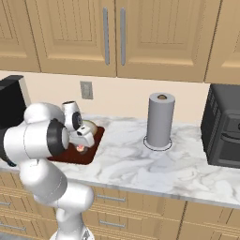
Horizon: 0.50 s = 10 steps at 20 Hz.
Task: Place the bowl with cake and the cupcake onto the tray.
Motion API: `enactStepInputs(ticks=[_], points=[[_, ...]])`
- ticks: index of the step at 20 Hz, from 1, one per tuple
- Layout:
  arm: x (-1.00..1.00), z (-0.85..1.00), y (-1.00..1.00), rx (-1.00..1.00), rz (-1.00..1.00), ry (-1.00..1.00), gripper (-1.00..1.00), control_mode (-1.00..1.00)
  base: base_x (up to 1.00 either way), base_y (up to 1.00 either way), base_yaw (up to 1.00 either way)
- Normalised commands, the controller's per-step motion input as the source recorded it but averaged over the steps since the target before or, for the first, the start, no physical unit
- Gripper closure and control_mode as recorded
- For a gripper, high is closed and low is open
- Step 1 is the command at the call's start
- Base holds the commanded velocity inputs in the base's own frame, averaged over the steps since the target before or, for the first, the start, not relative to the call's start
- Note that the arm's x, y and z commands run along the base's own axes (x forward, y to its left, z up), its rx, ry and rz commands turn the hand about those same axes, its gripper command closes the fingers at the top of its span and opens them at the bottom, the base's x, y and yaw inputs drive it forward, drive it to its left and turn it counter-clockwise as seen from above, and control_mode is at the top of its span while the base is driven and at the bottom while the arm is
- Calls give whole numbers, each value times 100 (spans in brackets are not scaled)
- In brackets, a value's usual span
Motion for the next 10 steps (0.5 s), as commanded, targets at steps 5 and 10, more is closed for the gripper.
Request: enactStepInputs(ticks=[5, 10], points=[[12, -33, 2, 0, 0, -5, 100, -100, 0, 0, 0], [0, -15, 13, 0, -2, 0, -100, -100, 0, 0, 0]])
